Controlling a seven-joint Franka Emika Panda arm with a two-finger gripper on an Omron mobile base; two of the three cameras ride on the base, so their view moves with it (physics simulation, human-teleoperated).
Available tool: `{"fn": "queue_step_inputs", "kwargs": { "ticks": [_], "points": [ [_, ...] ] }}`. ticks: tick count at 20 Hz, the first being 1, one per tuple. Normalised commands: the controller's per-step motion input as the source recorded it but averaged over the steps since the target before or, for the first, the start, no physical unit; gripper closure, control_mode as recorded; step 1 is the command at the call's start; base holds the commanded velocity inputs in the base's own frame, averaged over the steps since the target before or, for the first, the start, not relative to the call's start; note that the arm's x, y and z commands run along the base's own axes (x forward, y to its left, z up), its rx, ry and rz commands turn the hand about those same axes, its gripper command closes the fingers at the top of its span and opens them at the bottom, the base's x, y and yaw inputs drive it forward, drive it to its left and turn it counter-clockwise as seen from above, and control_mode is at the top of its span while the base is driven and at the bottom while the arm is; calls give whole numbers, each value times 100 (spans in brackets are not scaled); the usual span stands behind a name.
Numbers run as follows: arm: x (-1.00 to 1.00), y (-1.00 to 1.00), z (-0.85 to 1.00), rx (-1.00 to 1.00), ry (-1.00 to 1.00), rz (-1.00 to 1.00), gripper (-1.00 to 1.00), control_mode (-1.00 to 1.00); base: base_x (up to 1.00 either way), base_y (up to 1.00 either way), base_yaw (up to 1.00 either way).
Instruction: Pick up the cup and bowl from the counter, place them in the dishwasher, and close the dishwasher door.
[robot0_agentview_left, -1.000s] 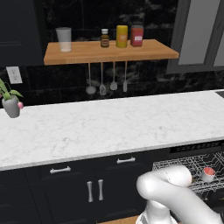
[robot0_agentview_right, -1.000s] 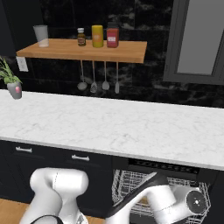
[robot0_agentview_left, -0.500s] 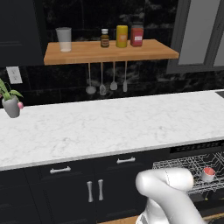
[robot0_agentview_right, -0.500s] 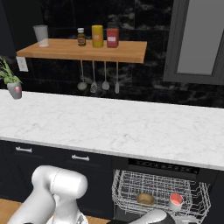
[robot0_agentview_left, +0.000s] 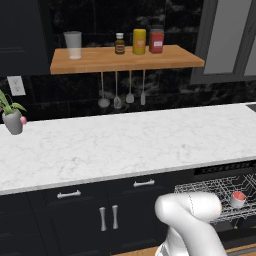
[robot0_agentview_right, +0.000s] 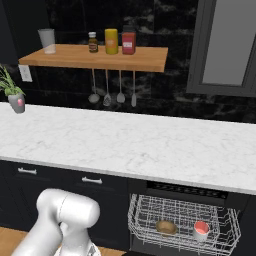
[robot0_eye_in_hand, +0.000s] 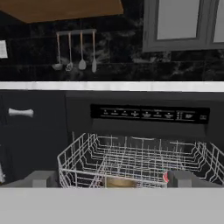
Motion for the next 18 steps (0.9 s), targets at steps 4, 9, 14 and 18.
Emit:
{"fn": "queue_step_inputs", "kwargs": {
  "ticks": [4,9,14,18],
  "points": [
    [-38,-7,-64,6,-28,0,-100,-100,0,0,0],
    [-15,-1,-51,0,-23,0,-100,-100,0,0,0],
    [0,-7,-63,0,-6,0,-100,-100,0,0,0],
    [10,-57,-83,8,1,1,-100,-100,0,0,0]
  ]
}}
